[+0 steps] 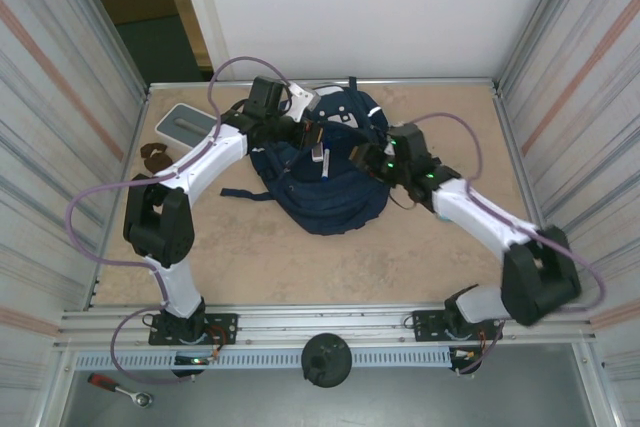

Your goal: Pack books, pencil case, and school supplies into a backpack

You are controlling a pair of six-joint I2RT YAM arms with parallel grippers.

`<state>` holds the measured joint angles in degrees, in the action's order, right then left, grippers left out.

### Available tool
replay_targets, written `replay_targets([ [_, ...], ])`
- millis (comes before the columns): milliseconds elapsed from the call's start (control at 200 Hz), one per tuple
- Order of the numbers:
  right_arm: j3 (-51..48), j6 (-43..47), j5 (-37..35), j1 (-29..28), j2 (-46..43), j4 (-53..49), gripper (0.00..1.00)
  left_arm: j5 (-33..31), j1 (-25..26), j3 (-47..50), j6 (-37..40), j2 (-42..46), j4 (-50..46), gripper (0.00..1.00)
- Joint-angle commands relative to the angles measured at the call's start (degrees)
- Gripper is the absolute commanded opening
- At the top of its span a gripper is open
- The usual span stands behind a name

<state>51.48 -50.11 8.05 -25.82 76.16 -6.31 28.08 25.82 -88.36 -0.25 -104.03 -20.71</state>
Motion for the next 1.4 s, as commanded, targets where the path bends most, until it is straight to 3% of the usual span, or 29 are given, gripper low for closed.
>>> replay_targets([
  [0, -4.9, 7.6, -14.8, 6.0, -8.7, -18.1, 0.57, 0.3, -0.7, 0.4, -0.2, 3.3, 3.5, 0.00],
  [110, -10.0, 10.2, -21.5, 13.6, -13.0, -26.1, 0.71, 0.4, -0.7, 1.3, -0.5, 3.8, 4.2, 0.00],
  [240, -13.9, 10.5, -16.0, 21.6, -11.9, -25.2, 0.85, 0.7, -0.7, 2.0, -0.6, 4.1, 4.9, 0.00],
  [571, -15.3, 8.1, -12.9, 24.6, -1.3, -16.4, 0.89, 1.5, -0.7, 3.5, -0.3, 3.8, 6.1, 0.00],
  [766, -9.4, 9.6, -13.7, 25.0, 8.0, -14.8, 0.85, 1.8, -0.9, 3.7, -0.3, 3.6, 6.3, 0.00],
  [1007, -6.5, 10.7, -15.7, 25.1, 14.8, -13.6, 0.59, 1.9, -1.2, 4.1, 0.0, 4.0, 6.4, 0.00],
  [1147, -6.0, 11.4, -15.0, 25.0, 16.8, -13.0, 0.37, 1.8, -1.3, 4.2, 0.2, 3.8, 6.5, 0.00],
  [1272, -6.4, 12.3, -14.6, 23.4, 12.8, -13.9, 0.20, 1.9, -1.4, 4.2, -0.2, 3.8, 6.3, 0.00],
  [1398, -7.2, 13.5, -11.2, 18.4, 2.2, -14.5, 0.12, 1.9, -1.4, 4.4, -0.2, 4.4, 6.3, 0.00],
])
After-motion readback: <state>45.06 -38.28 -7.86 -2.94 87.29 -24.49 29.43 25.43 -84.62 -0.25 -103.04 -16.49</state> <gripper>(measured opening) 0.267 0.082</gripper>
